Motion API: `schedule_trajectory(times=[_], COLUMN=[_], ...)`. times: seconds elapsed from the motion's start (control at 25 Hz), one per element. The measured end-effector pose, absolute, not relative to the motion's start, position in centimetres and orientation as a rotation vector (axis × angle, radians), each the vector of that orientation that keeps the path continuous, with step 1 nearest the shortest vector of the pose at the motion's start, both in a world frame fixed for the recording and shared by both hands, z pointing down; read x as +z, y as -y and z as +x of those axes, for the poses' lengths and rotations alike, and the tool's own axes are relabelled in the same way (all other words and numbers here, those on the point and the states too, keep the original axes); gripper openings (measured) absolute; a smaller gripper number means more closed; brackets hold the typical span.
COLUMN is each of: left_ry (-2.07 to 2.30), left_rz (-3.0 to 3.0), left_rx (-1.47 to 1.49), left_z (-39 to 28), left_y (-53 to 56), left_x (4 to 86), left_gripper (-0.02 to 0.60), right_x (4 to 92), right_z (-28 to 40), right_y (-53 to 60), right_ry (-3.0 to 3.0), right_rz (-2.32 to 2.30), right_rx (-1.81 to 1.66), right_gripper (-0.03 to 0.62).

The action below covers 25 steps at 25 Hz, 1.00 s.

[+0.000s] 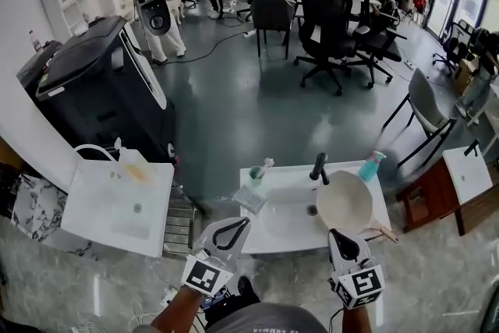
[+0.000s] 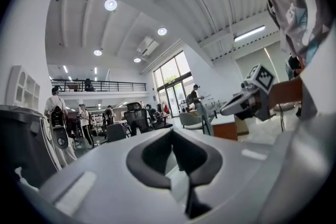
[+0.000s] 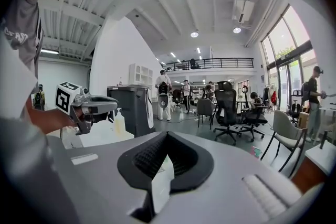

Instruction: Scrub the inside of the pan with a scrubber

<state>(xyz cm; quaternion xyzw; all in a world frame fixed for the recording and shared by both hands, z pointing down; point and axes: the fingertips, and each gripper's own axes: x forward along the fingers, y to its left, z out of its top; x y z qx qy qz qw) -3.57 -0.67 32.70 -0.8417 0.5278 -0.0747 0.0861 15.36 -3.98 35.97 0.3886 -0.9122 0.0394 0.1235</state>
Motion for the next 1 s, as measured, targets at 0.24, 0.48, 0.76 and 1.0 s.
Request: schedule_trajectory(times=[0.24, 0.48, 0.76, 1.0], left_ry=[-1.611, -1.611, -1.709, -1.781], left_rz=[-2.525, -2.507, -2.502, -2.459], left_rx=[-0.196, -0.187, -0.177, -0.207], left_z=[-8.9, -13.3, -16.4, -17.8], left_y=[2.7, 3.2, 2.5, 2.2], left_x=[33.9, 34.9, 36.6, 37.2], left_gripper=[0.003, 0.003, 0.003, 0.003], right_x=[37.0, 38.3, 41.1, 44.6], right_z=[9.8, 4.0, -1.1, -4.4], right_y=[6.5, 8.1, 9.7, 11.3], right_ry=[2.633, 2.610, 2.585, 2.571], right_rz=[1.091, 1.015, 0.880, 0.737], right_rx=[0.103, 0.100, 0.109, 0.151], right_gripper=[0.002, 0.003, 0.003, 0.005])
